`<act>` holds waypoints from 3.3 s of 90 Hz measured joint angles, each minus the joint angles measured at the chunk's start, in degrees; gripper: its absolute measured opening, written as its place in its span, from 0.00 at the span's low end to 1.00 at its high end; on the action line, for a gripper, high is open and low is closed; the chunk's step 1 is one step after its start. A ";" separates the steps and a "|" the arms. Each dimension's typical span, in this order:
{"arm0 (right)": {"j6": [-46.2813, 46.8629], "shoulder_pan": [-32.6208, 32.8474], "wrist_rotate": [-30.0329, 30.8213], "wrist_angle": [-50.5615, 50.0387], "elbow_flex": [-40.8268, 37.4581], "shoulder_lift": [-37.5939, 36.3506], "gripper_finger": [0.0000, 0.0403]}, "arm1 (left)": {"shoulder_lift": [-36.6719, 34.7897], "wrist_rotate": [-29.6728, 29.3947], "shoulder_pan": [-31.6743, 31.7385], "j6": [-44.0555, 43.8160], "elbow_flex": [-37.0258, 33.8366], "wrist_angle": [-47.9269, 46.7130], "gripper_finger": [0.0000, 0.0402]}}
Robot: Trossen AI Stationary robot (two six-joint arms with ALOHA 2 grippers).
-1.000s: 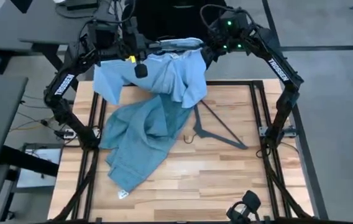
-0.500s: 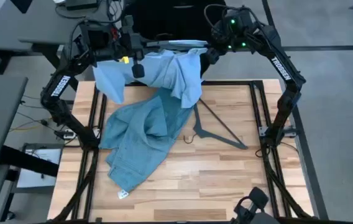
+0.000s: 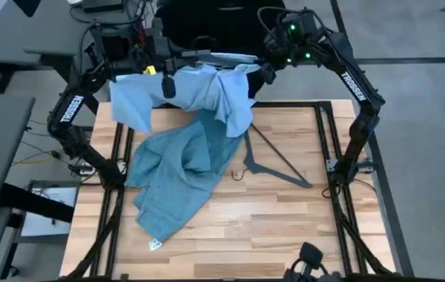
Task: Hang clothes
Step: Unhang the blue shirt from the rack
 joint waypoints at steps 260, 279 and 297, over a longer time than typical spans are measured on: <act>-4.58 6.14 -12.48 11.91 0.06 -9.53 0.59 | -1.26 1.70 -1.34 6.02 0.07 1.63 0.06; -10.52 4.96 -8.27 9.36 -0.09 -9.08 0.58 | -2.20 1.88 -1.90 5.11 0.07 3.32 0.06; -12.30 2.56 -7.81 8.07 -0.04 -7.95 0.57 | -3.07 1.59 -2.19 4.65 0.02 4.02 0.06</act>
